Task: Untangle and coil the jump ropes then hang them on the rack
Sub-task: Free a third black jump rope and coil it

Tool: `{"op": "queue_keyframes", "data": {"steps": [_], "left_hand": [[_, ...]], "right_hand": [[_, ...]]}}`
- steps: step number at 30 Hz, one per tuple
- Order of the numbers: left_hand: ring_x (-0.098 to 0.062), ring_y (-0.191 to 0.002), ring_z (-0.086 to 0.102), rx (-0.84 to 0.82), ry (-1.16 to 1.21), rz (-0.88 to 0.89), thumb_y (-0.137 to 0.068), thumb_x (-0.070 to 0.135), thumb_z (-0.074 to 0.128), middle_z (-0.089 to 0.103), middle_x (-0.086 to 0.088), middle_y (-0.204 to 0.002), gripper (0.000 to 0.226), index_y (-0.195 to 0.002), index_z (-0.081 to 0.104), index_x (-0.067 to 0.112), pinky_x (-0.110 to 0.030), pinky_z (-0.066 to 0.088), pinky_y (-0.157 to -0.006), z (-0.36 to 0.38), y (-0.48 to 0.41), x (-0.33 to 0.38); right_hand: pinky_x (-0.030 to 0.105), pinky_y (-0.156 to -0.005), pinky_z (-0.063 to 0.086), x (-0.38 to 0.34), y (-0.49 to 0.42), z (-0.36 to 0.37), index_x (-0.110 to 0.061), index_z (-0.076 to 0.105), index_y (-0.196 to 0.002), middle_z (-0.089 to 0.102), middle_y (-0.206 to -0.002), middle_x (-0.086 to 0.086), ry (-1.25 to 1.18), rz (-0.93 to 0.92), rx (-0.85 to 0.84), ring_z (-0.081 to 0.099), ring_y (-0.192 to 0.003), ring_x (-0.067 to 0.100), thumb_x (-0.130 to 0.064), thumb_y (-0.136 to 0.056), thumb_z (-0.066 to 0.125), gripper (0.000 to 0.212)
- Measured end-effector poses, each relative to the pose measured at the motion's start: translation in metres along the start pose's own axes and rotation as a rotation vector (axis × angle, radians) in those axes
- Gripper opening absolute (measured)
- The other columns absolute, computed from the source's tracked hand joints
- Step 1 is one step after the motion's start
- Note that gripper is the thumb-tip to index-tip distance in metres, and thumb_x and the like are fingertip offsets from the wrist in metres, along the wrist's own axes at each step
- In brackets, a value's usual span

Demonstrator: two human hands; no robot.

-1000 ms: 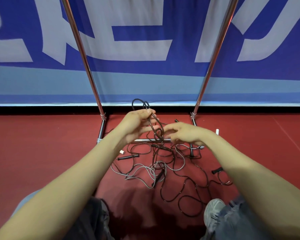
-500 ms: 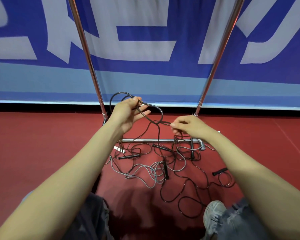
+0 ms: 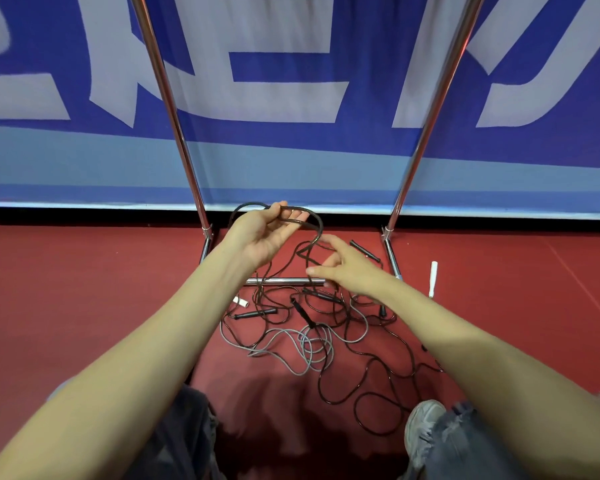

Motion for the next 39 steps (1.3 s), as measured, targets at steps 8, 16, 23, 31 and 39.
{"op": "queue_keyframes", "data": {"steps": [8,16,23,31,39], "left_hand": [[-0.021,-0.081,0.062,0.01,-0.16,0.147,-0.105,0.027,0.034,0.059,-0.01,-0.081,0.041,-0.086,0.058,0.0,-0.041,0.057,-0.077,-0.008,-0.011,0.02],[-0.014,-0.103,0.058,-0.325,-1.086,-0.055,-0.092,0.0,0.048,0.065,-0.004,-0.116,0.032,-0.118,0.059,0.015,-0.034,0.043,-0.099,-0.014,-0.011,-0.074],[-0.014,-0.086,0.066,-0.348,-0.932,0.061,-0.096,-0.007,0.036,0.064,-0.003,-0.111,0.038,-0.127,0.054,0.005,-0.023,0.054,-0.077,0.002,0.005,-0.085],[-0.014,-0.06,0.057,-0.281,-1.005,0.522,-0.105,0.026,0.036,0.064,-0.003,-0.093,0.027,-0.119,0.06,0.027,-0.034,0.049,-0.064,0.006,0.017,-0.054],[-0.009,-0.074,0.059,-0.441,-1.207,0.434,-0.099,0.015,0.05,0.059,0.01,-0.098,0.027,-0.125,0.052,0.022,-0.026,0.053,-0.078,0.009,0.013,-0.079]], "right_hand": [[0.022,-0.072,0.047,-0.005,0.001,-0.002,-0.019,0.074,-0.086,0.065,-0.074,-0.003,-0.179,0.011,-0.057,0.055,-0.067,0.008,-0.021,-0.089,0.067,0.008],[0.03,-0.08,0.056,-0.027,0.002,-0.043,-0.009,0.07,-0.094,0.062,-0.078,0.0,-0.411,0.023,0.105,0.057,-0.07,0.009,-0.013,-0.094,0.059,0.012],[0.025,-0.066,0.057,-0.032,0.003,-0.065,-0.009,0.069,-0.088,0.062,-0.074,0.004,-0.547,0.056,0.203,0.062,-0.065,0.012,-0.012,-0.091,0.064,0.007],[0.019,-0.068,0.038,-0.03,0.007,-0.092,-0.014,0.072,-0.086,0.068,-0.078,-0.002,-0.319,0.064,0.379,0.058,-0.075,0.007,-0.021,-0.089,0.066,0.01],[0.017,-0.064,0.055,-0.037,0.006,-0.073,-0.011,0.069,-0.085,0.066,-0.07,0.001,-0.508,0.072,0.265,0.056,-0.056,0.005,-0.015,-0.088,0.068,0.005]]}}
Point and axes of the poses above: each hand's wrist, its own y-axis away from the middle knuckle, its own z-axis out of the palm, x = y × z, the point moved 9 cm from there along -y, towards the middle knuckle
